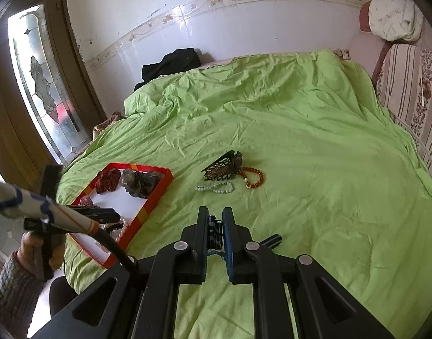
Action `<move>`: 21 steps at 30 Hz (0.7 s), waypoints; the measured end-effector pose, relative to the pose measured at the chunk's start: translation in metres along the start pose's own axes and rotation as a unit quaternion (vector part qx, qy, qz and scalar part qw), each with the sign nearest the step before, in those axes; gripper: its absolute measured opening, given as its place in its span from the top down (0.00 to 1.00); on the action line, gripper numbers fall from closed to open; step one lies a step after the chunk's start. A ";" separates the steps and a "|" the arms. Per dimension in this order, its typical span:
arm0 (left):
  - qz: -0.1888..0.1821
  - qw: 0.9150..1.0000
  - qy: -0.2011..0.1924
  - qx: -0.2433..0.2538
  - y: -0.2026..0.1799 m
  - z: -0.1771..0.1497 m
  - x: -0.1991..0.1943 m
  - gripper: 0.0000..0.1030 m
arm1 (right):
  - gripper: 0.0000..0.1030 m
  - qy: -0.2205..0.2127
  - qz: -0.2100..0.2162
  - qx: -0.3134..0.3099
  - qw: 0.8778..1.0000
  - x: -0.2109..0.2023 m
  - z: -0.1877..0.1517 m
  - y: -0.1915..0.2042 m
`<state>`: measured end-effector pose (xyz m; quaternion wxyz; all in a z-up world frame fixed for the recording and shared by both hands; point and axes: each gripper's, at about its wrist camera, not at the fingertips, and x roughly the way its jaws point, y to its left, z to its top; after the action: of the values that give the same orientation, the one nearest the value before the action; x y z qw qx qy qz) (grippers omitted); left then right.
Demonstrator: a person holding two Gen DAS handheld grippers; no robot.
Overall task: Organize jewelry
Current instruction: 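Open the left tool to drop the pearl bracelet into the tray while the right tool holds the watch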
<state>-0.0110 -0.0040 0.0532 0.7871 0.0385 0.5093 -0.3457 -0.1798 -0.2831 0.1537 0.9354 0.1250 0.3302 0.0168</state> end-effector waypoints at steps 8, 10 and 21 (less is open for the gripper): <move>-0.016 1.000 -0.004 0.015 -0.010 0.000 -0.006 1.00 | 0.90 0.000 0.003 0.007 1.000 0.003 -0.002 -0.001; -0.029 0.999 -0.023 0.003 -0.008 0.001 -0.020 1.00 | 0.90 0.000 0.005 0.006 1.000 0.004 -0.002 0.000; -0.005 1.000 -0.013 -0.009 0.020 0.010 -0.021 0.64 | 0.89 0.005 0.015 0.000 1.000 0.006 -0.003 0.010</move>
<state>0.0030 0.0175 0.0690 0.7923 0.0243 0.5022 -0.3455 -0.1768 -0.2724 0.1497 0.9335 0.1299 0.3327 0.0309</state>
